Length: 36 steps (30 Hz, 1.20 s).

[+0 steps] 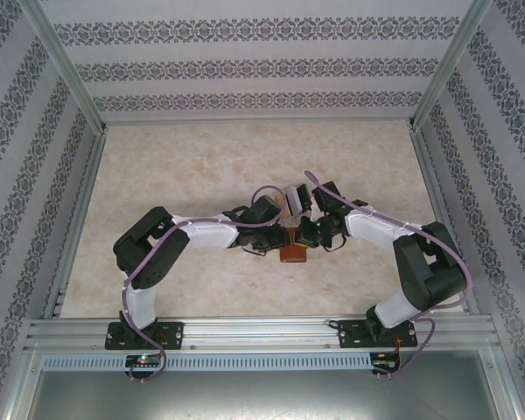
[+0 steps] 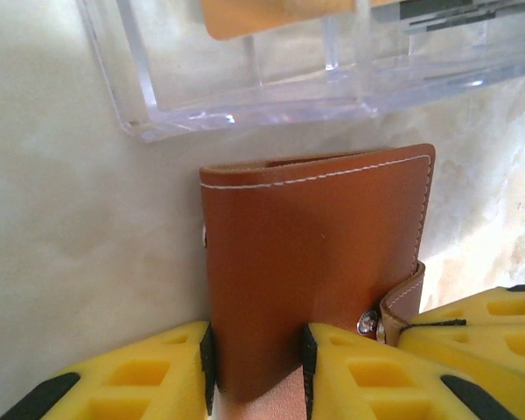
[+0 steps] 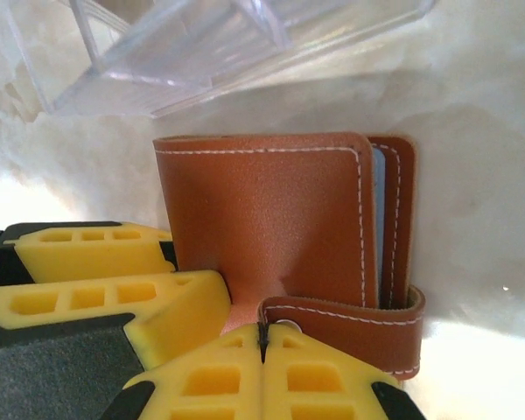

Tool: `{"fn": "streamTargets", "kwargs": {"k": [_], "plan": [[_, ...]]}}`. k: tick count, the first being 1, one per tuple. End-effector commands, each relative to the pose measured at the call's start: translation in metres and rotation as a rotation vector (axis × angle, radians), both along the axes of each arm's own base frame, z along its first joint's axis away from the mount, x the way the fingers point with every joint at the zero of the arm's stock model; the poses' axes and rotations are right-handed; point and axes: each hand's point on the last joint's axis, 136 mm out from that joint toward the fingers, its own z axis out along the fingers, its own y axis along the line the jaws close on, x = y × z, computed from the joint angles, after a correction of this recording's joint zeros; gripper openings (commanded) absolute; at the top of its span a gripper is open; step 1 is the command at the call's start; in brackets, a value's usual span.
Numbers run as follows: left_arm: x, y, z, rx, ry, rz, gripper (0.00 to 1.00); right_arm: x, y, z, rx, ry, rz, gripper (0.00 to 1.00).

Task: Put the credit cards into the card holder
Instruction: Close the button on the card holder.

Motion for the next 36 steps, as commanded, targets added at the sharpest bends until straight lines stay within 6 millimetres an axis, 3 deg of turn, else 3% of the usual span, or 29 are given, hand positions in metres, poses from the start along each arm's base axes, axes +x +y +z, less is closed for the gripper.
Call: {"fn": "streamTargets", "kwargs": {"k": [1, 9, 27, 32, 36], "plan": [[-0.008, -0.005, -0.018, 0.011, 0.033, -0.014, 0.31, 0.007, 0.007, 0.002, 0.006, -0.009, -0.003, 0.00], [-0.010, -0.004, -0.018, 0.010, 0.035, -0.018, 0.31, 0.003, 0.005, -0.005, -0.026, 0.013, 0.003, 0.00], [-0.009, -0.004, -0.018, 0.008, 0.031, -0.010, 0.30, -0.031, -0.023, -0.064, -0.190, 0.141, -0.017, 0.00], [-0.008, -0.003, -0.017, 0.005, 0.026, -0.005, 0.30, -0.039, -0.028, -0.068, -0.209, 0.140, -0.017, 0.00], [-0.010, -0.001, -0.016, 0.016, 0.025, -0.013, 0.30, -0.029, -0.024, -0.050, -0.184, 0.079, -0.023, 0.00]]}}
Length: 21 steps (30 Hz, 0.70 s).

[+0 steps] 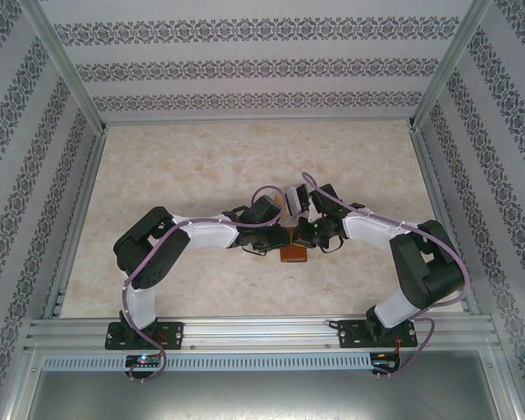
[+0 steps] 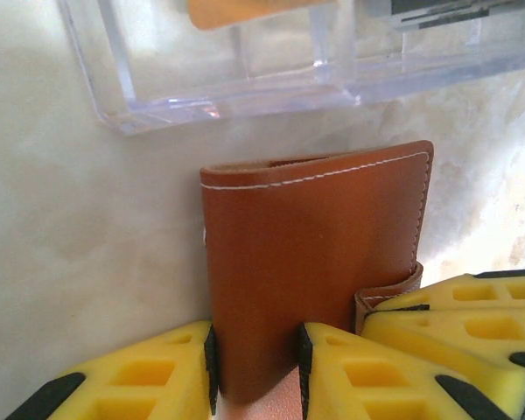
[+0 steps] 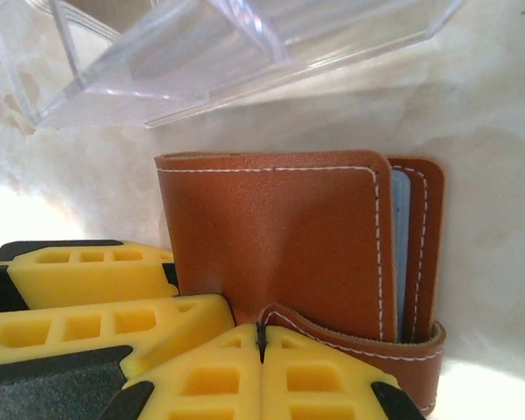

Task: Put the credit cards into the card holder
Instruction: Close the button on the card holder.

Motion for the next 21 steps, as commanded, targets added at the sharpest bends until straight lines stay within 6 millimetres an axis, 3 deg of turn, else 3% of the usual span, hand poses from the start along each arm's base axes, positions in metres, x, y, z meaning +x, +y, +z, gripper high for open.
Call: {"fn": "streamTargets", "kwargs": {"k": [1, 7, 14, 18, 21], "plan": [[-0.010, 0.001, -0.016, 0.026, 0.023, -0.014, 0.30, -0.030, -0.030, -0.038, -0.183, 0.100, -0.029, 0.00], [-0.017, 0.008, -0.007, 0.011, 0.007, -0.012, 0.30, -0.050, -0.019, -0.042, -0.138, 0.130, -0.039, 0.00], [-0.032, 0.033, 0.004, 0.034, -0.006, 0.009, 0.32, -0.066, -0.008, -0.019, -0.116, 0.055, -0.049, 0.00], [-0.035, 0.052, 0.012, 0.089, -0.046, 0.026, 0.39, -0.051, -0.016, 0.010, -0.117, -0.083, -0.058, 0.16], [-0.031, 0.065, 0.021, 0.143, -0.094, 0.044, 0.41, -0.030, -0.036, 0.039, -0.185, -0.234, -0.085, 0.38]]}}
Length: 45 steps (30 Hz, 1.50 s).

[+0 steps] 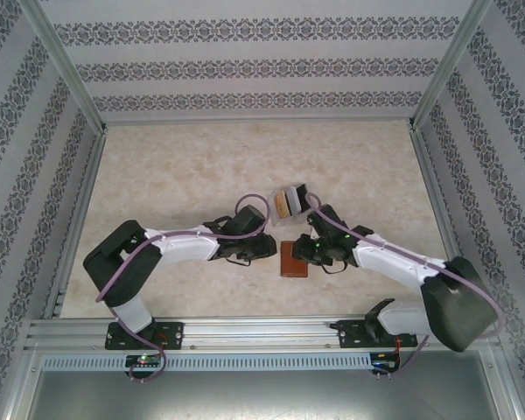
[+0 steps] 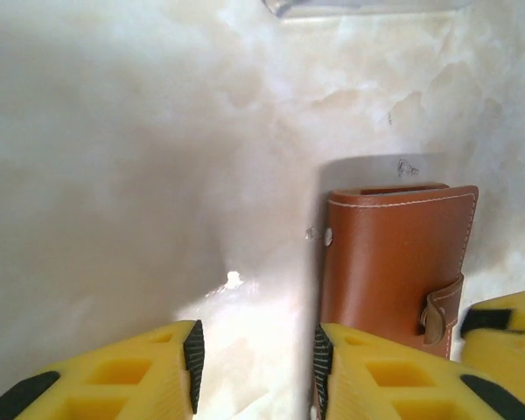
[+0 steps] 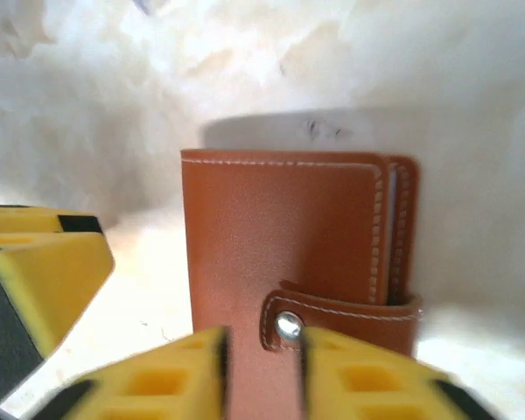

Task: Put the credit cards into the card holder
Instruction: Close the button on the card holder, then reset both arms

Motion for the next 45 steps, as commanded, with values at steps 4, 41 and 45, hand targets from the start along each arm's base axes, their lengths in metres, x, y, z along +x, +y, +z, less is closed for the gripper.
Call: {"fn": "streamTargets", "kwargs": {"k": [4, 41, 45], "plan": [[0.016, 0.029, 0.025, 0.147, -0.138, 0.048, 0.44, 0.039, -0.066, 0.060, -0.224, -0.296, -0.122, 0.54], [0.117, 0.339, 0.079, 0.838, -0.862, 0.481, 0.99, 0.178, -0.195, 0.051, -0.560, -0.967, -0.262, 0.98], [0.130, 0.336, 0.069, 0.784, -0.893, 0.434, 0.99, 0.176, -0.204, 0.052, -0.589, -0.960, -0.314, 0.98]]}}
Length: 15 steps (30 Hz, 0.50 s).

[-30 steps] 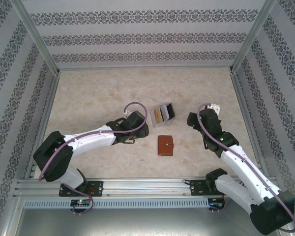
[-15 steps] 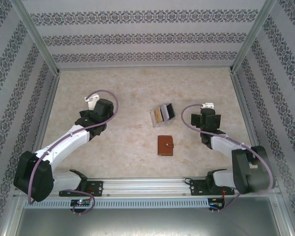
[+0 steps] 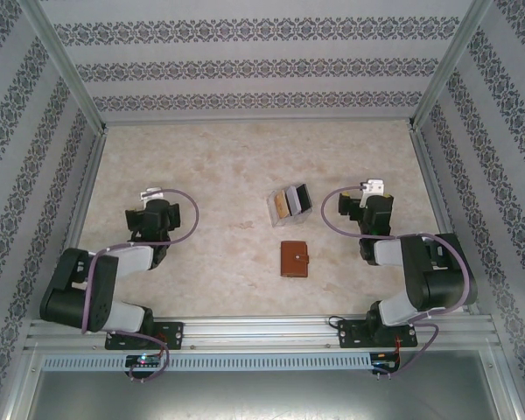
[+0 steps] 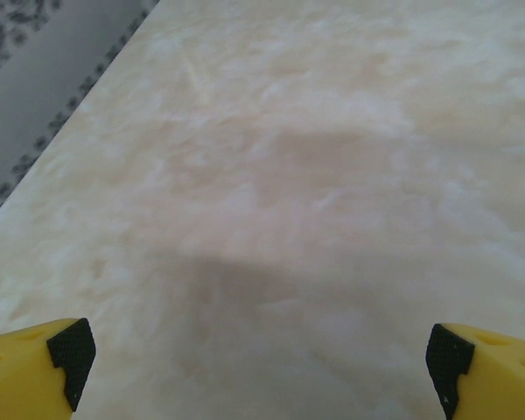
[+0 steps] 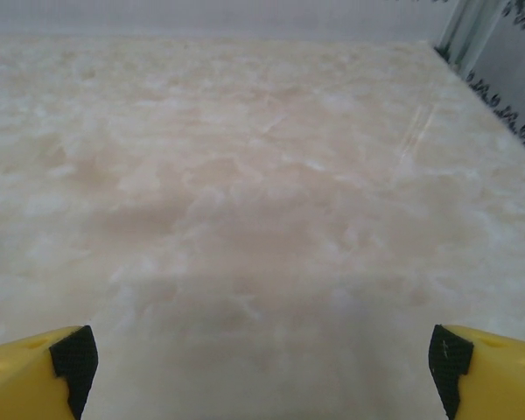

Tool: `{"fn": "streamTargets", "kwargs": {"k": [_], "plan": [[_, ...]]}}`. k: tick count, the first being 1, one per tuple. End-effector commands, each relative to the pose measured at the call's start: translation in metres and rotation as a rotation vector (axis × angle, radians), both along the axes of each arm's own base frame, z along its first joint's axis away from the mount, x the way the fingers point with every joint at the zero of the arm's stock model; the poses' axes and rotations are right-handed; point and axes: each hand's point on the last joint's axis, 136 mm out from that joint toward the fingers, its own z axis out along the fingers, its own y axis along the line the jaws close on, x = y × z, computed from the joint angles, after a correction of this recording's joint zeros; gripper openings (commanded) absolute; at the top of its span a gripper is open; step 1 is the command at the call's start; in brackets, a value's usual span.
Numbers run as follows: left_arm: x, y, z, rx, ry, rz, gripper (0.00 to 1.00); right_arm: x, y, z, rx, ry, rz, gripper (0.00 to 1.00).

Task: Put the credit cards into the card holder
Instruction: Reset both arms

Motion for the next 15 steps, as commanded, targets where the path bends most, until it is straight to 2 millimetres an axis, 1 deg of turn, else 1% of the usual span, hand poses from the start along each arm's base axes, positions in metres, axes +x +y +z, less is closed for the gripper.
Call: {"fn": "streamTargets", "kwargs": {"k": [1, 3, 4, 5, 7, 8, 9, 15], "plan": [[0.030, -0.011, 0.026, -0.037, -0.187, -0.127, 0.99, 0.008, -0.003, 0.021, 0.012, -0.084, -0.026, 0.98], [0.030, -0.016, 0.013, -0.066, -0.183, -0.182, 0.99, 0.008, -0.003, 0.021, 0.012, -0.079, -0.025, 0.98], [0.032, -0.013, 0.013, -0.059, -0.206, -0.171, 0.99, 0.008, -0.003, 0.021, 0.011, -0.080, -0.025, 0.98], [0.032, -0.010, 0.008, -0.076, -0.161, -0.150, 0.99, 0.008, -0.003, 0.021, 0.012, -0.082, -0.024, 0.98], [0.036, -0.004, 0.009, -0.093, -0.167, -0.131, 0.99, 0.008, -0.003, 0.020, 0.012, -0.079, -0.024, 0.98], [0.034, -0.004, 0.007, -0.099, -0.146, -0.130, 0.99, 0.008, -0.003, 0.021, 0.014, -0.079, -0.024, 0.98], [0.036, -0.004, 0.009, -0.099, -0.159, -0.130, 0.99, 0.008, -0.003, 0.020, 0.014, -0.077, -0.024, 0.98], [0.035, -0.004, 0.008, -0.097, -0.156, -0.133, 0.99, 0.008, -0.003, 0.021, 0.016, -0.078, -0.024, 0.98]]}}
